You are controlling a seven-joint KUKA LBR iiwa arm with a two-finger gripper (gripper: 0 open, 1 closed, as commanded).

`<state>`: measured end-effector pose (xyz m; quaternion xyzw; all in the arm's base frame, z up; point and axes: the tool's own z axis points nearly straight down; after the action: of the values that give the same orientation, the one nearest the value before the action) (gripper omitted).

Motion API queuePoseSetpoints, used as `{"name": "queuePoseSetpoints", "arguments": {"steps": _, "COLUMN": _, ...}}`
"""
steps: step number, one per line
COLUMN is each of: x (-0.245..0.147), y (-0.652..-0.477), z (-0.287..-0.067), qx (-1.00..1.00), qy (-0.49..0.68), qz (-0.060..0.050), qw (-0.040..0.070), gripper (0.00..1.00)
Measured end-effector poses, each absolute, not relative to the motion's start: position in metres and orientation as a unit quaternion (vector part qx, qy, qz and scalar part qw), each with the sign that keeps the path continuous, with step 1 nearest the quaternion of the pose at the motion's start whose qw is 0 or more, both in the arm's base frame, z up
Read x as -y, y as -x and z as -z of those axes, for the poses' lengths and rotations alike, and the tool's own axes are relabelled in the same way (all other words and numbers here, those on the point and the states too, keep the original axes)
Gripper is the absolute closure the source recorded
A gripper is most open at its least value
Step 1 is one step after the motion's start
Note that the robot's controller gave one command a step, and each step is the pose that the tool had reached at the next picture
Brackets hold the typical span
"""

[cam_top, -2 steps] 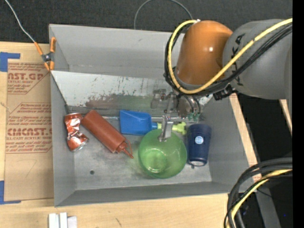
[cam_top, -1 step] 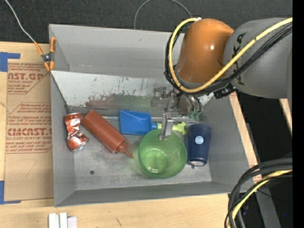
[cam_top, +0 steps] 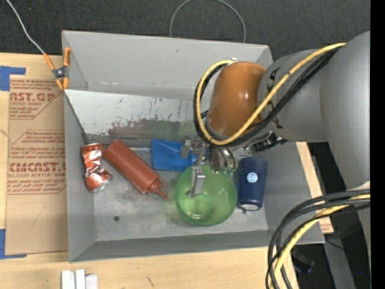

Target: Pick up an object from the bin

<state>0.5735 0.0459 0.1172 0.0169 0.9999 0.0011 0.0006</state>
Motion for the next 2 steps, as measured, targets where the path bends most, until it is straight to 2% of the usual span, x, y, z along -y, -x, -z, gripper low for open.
{"name": "queuePoseSetpoints", "arguments": {"steps": 1, "x": -0.029, "y": -0.520, "z": -0.069, "qx": -1.000, "qy": -0.016, "qz": -0.001, "qw": 0.000, "gripper": 0.00}}
{"name": "queuePoseSetpoints", "arguments": {"steps": 2, "x": -0.034, "y": -0.538, "z": -0.075, "qx": -0.997, "qy": -0.082, "qz": -0.002, "qw": 0.010, "gripper": 1.00}}
